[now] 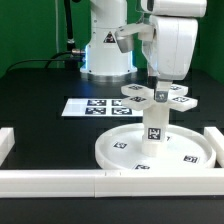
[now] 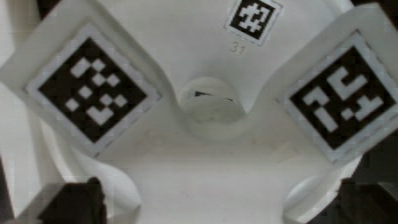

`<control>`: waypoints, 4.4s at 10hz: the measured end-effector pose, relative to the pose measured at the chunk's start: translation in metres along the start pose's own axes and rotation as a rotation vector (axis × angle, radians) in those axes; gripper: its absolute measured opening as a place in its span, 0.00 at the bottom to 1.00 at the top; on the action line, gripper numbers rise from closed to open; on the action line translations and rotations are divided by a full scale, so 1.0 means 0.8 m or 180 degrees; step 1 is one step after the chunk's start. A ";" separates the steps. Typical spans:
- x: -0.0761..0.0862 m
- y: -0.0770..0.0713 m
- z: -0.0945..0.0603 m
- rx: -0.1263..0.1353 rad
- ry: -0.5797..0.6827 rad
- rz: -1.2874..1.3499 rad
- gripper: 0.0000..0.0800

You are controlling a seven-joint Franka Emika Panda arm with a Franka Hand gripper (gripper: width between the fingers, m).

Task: Assemble round table

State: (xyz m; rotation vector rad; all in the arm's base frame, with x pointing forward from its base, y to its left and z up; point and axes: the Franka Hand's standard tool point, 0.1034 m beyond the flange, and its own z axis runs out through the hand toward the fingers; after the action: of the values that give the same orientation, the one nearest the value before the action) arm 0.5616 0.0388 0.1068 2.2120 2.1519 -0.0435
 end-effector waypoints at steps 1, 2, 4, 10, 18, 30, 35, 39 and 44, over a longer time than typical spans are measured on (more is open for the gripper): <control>0.000 -0.001 0.002 0.0009 -0.0001 0.0013 0.81; 0.000 -0.001 0.004 0.0018 -0.0003 0.0016 0.81; -0.001 -0.002 0.006 0.0028 -0.0005 0.0019 0.81; -0.001 -0.003 0.007 0.0031 -0.0006 0.0133 0.55; 0.001 -0.004 0.006 0.0073 0.0058 0.2235 0.55; 0.002 -0.006 0.007 0.0268 0.0133 0.5353 0.55; 0.002 -0.006 0.007 0.0350 0.0095 0.6780 0.55; 0.002 -0.005 0.002 0.0394 0.0103 0.7067 0.55; 0.004 -0.003 -0.047 0.0444 0.0272 0.6951 0.81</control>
Offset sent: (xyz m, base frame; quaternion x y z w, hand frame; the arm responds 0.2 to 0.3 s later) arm 0.0025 -0.0002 -0.0026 -0.0028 0.0003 -0.0053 1.0000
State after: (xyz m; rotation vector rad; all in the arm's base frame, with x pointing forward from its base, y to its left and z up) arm 0.5589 0.0444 0.1436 3.0560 -1.0172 0.0112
